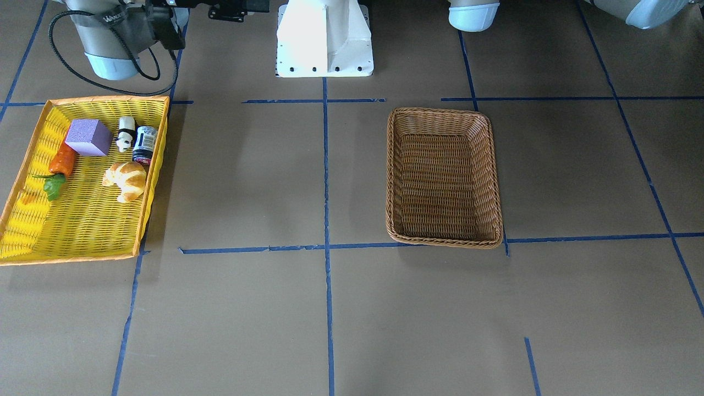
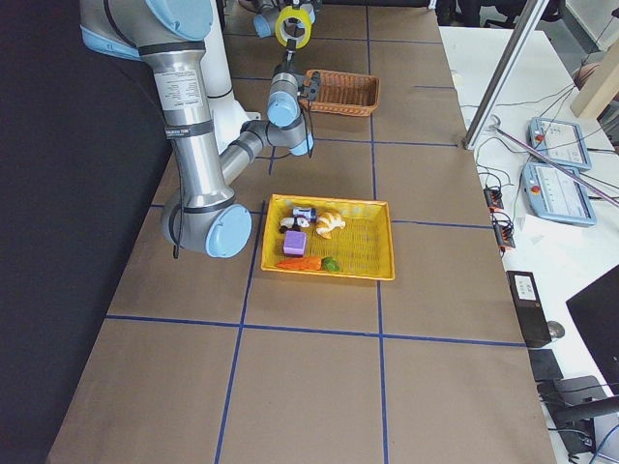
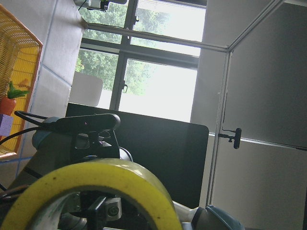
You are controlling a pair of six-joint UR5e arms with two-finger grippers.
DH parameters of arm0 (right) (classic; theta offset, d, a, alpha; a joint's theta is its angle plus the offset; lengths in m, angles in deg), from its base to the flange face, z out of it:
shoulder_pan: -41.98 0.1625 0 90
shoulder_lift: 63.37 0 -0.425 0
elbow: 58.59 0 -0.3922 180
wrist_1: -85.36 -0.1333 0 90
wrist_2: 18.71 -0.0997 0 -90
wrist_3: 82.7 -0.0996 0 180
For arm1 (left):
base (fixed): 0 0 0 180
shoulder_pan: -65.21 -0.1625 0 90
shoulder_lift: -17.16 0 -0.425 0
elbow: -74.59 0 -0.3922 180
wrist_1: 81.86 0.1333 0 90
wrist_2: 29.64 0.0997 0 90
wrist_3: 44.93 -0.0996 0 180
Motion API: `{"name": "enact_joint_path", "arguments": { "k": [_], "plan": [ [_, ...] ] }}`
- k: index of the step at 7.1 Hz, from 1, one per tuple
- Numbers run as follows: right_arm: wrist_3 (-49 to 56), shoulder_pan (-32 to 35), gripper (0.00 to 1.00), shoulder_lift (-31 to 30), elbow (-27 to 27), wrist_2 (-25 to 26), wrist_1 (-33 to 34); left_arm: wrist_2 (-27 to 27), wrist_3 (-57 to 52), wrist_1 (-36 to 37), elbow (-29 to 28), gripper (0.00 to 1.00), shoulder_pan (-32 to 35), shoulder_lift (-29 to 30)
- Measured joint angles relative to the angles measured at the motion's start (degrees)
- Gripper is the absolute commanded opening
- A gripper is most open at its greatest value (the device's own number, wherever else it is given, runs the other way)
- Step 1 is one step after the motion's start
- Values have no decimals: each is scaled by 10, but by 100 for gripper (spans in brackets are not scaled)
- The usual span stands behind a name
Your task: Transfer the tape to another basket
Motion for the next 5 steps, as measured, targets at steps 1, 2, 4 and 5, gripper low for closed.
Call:
{"name": "enact_joint_path", "arguments": {
  "k": [1,2,4,5],
  "plan": [
    [3,23,100,-23,-2,-5,-2,0,-3,13,-4,0,9,-19],
    [5,53,100,-37,-9,-20,10,-2,-7,49,-7,0,16,-33],
    [21,142,100,-46,-20,-91,96,-52,-46,194,-8,0,51,-47],
    [56,189,100,-48,-21,-137,159,-97,-106,278,-9,0,72,-53]
  ]
}}
